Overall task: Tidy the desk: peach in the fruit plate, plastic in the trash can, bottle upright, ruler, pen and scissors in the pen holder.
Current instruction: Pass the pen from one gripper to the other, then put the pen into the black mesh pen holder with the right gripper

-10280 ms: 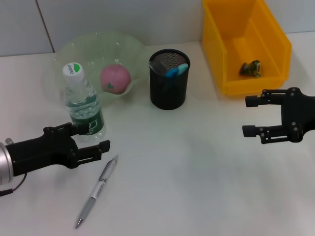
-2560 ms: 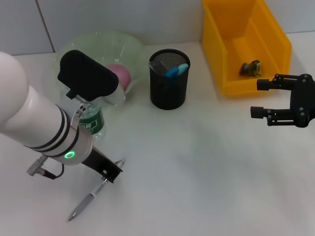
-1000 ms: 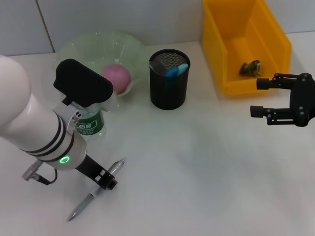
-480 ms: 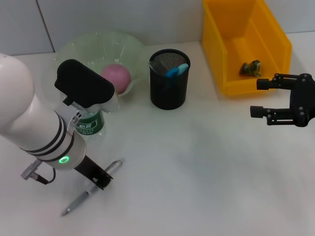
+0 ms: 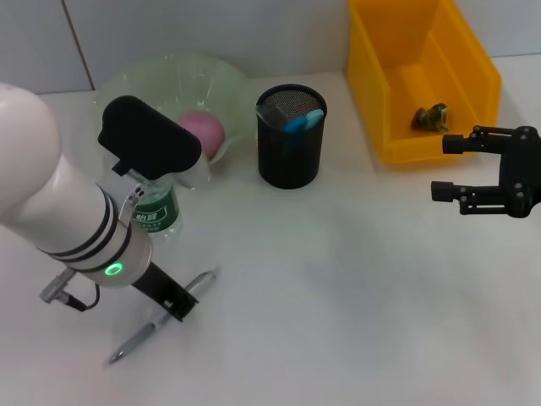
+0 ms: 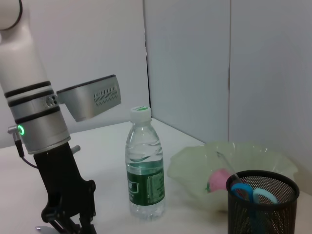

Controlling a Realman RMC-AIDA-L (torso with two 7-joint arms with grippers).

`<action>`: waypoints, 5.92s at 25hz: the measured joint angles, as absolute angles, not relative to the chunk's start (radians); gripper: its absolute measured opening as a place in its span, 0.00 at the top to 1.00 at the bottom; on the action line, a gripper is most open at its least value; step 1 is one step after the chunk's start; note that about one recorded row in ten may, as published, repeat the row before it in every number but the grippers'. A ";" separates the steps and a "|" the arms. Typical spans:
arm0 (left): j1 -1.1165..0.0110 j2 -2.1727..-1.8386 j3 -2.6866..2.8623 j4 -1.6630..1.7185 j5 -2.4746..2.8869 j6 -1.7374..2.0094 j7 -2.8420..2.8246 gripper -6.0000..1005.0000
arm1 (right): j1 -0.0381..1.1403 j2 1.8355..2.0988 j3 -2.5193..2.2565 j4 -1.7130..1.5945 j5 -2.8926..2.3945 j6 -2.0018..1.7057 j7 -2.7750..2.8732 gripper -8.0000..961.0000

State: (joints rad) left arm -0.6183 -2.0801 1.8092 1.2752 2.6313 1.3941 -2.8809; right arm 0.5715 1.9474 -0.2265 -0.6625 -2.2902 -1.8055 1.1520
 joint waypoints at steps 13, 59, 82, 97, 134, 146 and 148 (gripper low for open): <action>-0.534 -2.075 1.803 1.581 2.622 1.337 -2.879 0.81 | 0.528 1.940 -0.210 -0.657 -2.070 -1.731 1.239 0.22; -0.242 -2.071 2.128 1.639 2.483 0.271 -2.388 0.81 | 0.444 2.075 -0.172 -0.234 -1.594 -1.943 1.063 0.24; -0.257 -2.073 2.141 1.591 2.482 0.255 -2.387 0.80 | 0.537 2.082 -0.273 -0.096 -1.593 -1.758 0.968 0.25; -0.274 -2.074 2.151 1.584 2.482 0.259 -2.397 0.79 | 0.566 2.082 -0.299 -0.089 -1.603 -1.706 0.954 0.41; -0.277 -2.074 2.164 1.588 2.461 0.265 -2.401 0.77 | 0.555 2.084 -0.300 -0.087 -1.597 -1.708 0.933 0.84; -0.218 -2.071 2.171 1.604 2.460 0.245 -2.395 0.42 | 0.552 2.082 -0.285 -0.128 -1.547 -1.697 0.928 0.85; -0.199 -2.070 2.176 1.607 2.461 0.224 -2.394 0.36 | 0.556 2.082 -0.285 -0.157 -1.518 -1.681 0.916 0.85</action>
